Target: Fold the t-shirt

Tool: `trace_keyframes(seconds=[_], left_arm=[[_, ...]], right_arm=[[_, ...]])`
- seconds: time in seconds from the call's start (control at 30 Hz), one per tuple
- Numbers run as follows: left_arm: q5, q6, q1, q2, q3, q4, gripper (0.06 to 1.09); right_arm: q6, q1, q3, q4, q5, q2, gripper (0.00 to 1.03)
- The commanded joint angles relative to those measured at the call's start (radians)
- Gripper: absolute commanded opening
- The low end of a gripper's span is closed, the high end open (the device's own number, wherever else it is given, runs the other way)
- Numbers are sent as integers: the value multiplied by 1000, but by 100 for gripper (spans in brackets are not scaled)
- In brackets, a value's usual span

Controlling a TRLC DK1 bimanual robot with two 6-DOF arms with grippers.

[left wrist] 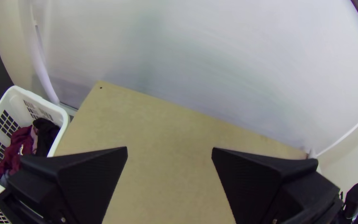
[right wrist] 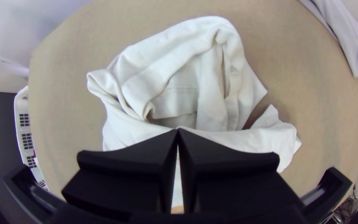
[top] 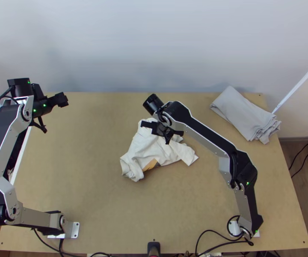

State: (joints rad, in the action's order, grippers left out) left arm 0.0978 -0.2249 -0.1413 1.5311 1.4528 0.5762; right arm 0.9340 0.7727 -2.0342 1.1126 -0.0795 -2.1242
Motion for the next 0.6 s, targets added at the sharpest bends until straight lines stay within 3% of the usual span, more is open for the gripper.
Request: trace_keyframes(seconds=[0.0, 0.57], left_arm=[[16, 33, 37, -28, -29, -10, 105], [17, 25, 322, 90, 23, -67, 105]], right_arm=[[-12, -18, 31, 15, -13, 56, 3], [-63, 7, 239, 4, -19, 296, 3]])
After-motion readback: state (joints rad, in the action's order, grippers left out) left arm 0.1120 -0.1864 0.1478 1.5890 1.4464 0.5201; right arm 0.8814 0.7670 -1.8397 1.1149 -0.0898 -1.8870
